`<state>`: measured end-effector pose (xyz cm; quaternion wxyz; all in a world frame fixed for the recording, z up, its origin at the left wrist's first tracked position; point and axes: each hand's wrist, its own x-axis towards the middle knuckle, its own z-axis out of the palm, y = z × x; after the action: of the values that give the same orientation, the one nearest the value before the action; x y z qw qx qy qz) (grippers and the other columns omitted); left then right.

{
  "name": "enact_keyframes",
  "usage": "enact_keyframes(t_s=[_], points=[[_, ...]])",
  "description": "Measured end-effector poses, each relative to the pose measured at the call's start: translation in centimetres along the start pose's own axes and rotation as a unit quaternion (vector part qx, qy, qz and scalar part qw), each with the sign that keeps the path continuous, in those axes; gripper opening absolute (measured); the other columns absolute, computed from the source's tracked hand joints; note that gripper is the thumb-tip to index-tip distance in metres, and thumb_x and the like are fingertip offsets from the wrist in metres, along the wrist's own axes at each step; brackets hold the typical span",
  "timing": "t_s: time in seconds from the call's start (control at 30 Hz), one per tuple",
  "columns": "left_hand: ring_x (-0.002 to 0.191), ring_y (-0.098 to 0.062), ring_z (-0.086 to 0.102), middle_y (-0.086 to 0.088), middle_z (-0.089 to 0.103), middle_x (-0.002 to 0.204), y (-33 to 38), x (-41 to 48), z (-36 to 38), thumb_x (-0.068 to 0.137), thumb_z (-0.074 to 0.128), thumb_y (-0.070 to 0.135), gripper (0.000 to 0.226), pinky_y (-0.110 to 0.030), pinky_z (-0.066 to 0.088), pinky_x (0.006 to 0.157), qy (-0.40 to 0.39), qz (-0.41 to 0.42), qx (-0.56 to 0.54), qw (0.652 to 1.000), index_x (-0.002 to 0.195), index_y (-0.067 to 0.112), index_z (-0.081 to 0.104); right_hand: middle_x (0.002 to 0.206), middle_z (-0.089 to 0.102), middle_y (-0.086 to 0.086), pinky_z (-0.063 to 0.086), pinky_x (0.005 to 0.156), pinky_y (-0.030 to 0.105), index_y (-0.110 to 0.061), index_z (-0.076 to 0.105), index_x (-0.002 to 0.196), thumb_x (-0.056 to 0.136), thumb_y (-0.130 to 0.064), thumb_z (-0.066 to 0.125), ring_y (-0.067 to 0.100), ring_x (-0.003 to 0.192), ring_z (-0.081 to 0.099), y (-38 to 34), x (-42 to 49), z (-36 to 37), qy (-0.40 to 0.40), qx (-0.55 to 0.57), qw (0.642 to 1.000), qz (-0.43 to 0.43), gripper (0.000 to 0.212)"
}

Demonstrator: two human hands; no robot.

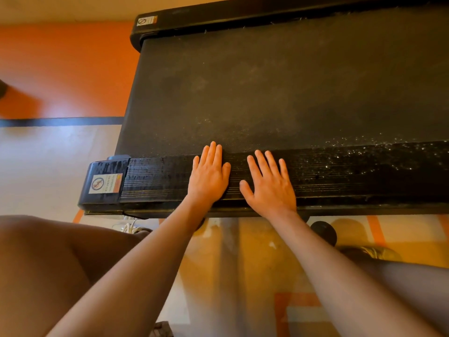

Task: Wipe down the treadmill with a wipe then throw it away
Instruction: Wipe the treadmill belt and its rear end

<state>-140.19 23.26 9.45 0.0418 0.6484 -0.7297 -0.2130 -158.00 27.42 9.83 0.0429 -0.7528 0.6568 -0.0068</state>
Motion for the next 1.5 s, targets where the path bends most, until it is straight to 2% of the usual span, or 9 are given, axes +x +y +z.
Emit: enact_keyframes(t_s=[0.13,0.27,0.37,0.53,0.8,1.1,1.2,1.33,1.5], points=[[0.158,-0.018,-0.006,0.0,-0.001,0.172,-0.6,-3.3,1.0,0.11,0.023,0.049,0.064,-0.038,-0.006,0.123,0.038,0.012,-0.021,0.999,0.165,0.019,0.007,0.169,0.023,0.007,0.015,0.127,0.054,-0.022,0.03,0.161,0.1,-0.062,0.021,0.029,0.157,0.016,0.0,0.0,0.0,0.005,0.003,1.0,-0.001,0.073],[0.157,-0.015,-0.008,0.002,-0.002,0.171,-0.4,-7.8,2.5,0.11,0.022,0.047,0.062,-0.034,-0.009,0.123,0.061,-0.018,-0.013,0.998,0.165,0.019,0.009,0.169,0.025,0.008,0.017,0.126,0.054,-0.021,0.032,0.16,0.099,-0.062,0.018,0.03,0.157,0.018,-0.1,-0.1,0.1,0.009,0.007,1.0,-0.003,0.075],[0.157,-0.016,-0.009,0.001,-0.002,0.172,0.2,-6.2,2.4,0.11,0.02,0.048,0.063,-0.035,-0.01,0.123,0.05,-0.011,-0.015,0.999,0.164,0.019,0.007,0.168,0.025,0.008,0.017,0.126,0.055,-0.021,0.033,0.16,0.098,-0.063,0.016,0.03,0.157,0.019,0.0,-0.1,-0.1,0.01,0.004,1.0,-0.005,0.076],[0.158,-0.021,-0.004,-0.003,-0.001,0.172,1.1,-1.1,1.4,0.111,0.021,0.044,0.061,-0.046,0.001,0.127,0.038,-0.002,-0.003,0.999,0.164,0.018,0.006,0.17,0.021,0.008,0.015,0.127,0.054,-0.021,0.028,0.161,0.098,-0.062,0.013,0.029,0.157,0.015,-0.1,-0.1,-0.3,-0.003,-0.003,1.0,-0.007,0.077],[0.156,-0.014,-0.01,0.002,-0.002,0.171,0.7,-7.0,2.6,0.111,0.022,0.045,0.061,-0.034,-0.009,0.124,0.05,0.003,-0.036,0.998,0.164,0.02,0.007,0.168,0.026,0.008,0.018,0.126,0.055,-0.021,0.033,0.16,0.099,-0.062,0.018,0.03,0.156,0.02,-0.2,-0.1,0.0,0.006,0.004,1.0,0.001,0.076],[0.158,-0.02,-0.007,-0.003,-0.003,0.172,1.0,-0.9,1.3,0.111,0.023,0.043,0.062,-0.04,-0.004,0.124,0.031,0.0,-0.01,0.999,0.164,0.017,0.005,0.17,0.021,0.007,0.015,0.127,0.054,-0.021,0.028,0.161,0.099,-0.061,0.018,0.029,0.158,0.015,-0.1,0.0,-0.1,-0.005,-0.003,1.0,-0.003,0.074],[0.157,-0.019,-0.008,-0.002,-0.003,0.172,1.2,-2.6,1.6,0.111,0.023,0.043,0.062,-0.043,-0.002,0.127,0.038,0.01,-0.029,0.999,0.164,0.017,0.005,0.17,0.021,0.008,0.014,0.127,0.054,-0.021,0.029,0.161,0.099,-0.061,0.016,0.029,0.157,0.016,-0.1,0.0,-0.3,-0.004,-0.003,1.0,-0.001,0.075],[0.157,-0.016,-0.007,0.0,0.0,0.171,0.8,-7.2,2.7,0.111,0.023,0.043,0.061,-0.036,-0.005,0.125,0.051,0.025,-0.027,0.998,0.164,0.018,0.009,0.169,0.022,0.008,0.015,0.126,0.054,-0.021,0.029,0.161,0.098,-0.062,0.014,0.03,0.157,0.016,-0.1,-0.1,-0.3,-0.003,0.008,1.0,-0.003,0.077],[0.157,-0.019,-0.007,-0.002,-0.002,0.172,1.2,-4.0,2.2,0.111,0.022,0.045,0.062,-0.037,-0.006,0.122,0.034,0.021,-0.016,0.999,0.164,0.017,0.006,0.169,0.024,0.008,0.015,0.126,0.055,-0.02,0.031,0.161,0.099,-0.061,0.016,0.03,0.157,0.017,-0.1,-0.1,-0.4,-0.004,0.004,1.0,-0.005,0.075]])
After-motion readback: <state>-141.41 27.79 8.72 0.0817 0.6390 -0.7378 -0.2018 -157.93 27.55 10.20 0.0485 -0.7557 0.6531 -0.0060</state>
